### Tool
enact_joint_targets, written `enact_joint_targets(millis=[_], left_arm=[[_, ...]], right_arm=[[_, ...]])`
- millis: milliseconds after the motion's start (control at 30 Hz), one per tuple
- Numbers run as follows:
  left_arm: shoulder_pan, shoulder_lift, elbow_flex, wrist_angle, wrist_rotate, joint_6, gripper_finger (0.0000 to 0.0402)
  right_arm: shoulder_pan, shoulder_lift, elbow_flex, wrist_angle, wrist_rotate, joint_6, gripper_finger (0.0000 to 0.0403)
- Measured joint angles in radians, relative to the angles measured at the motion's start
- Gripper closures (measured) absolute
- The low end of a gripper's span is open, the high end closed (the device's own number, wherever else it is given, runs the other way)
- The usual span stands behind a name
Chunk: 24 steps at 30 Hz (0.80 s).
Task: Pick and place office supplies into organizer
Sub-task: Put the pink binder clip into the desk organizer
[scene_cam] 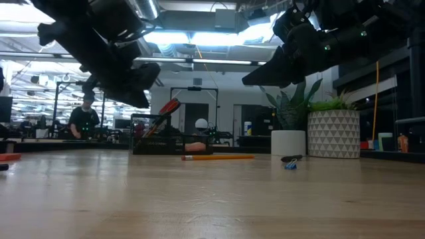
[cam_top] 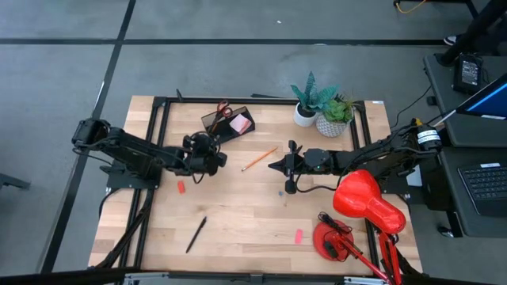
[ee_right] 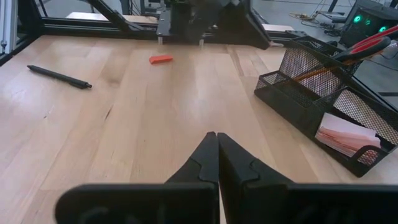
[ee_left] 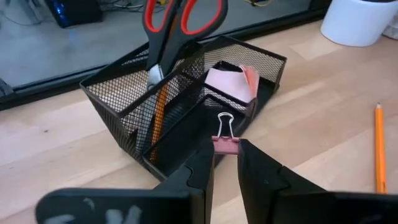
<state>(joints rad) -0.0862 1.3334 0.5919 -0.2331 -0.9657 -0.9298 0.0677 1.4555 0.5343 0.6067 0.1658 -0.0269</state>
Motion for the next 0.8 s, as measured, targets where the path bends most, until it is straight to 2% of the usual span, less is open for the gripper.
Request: enact_joint_targets(millis=[467,800], left_arm=[[0.029,0.004,0.000,0.005,0.001,0.000,0.0352],[0.108,0.137,0.001,0.143,0.065,0.059,0.0352]], right_arm=[[0.000,0.000,0.000,-0.008,0.000,0.000,0.0402],[0.001,0.000,0.000,-0.008,0.000,0.000,0.0402]])
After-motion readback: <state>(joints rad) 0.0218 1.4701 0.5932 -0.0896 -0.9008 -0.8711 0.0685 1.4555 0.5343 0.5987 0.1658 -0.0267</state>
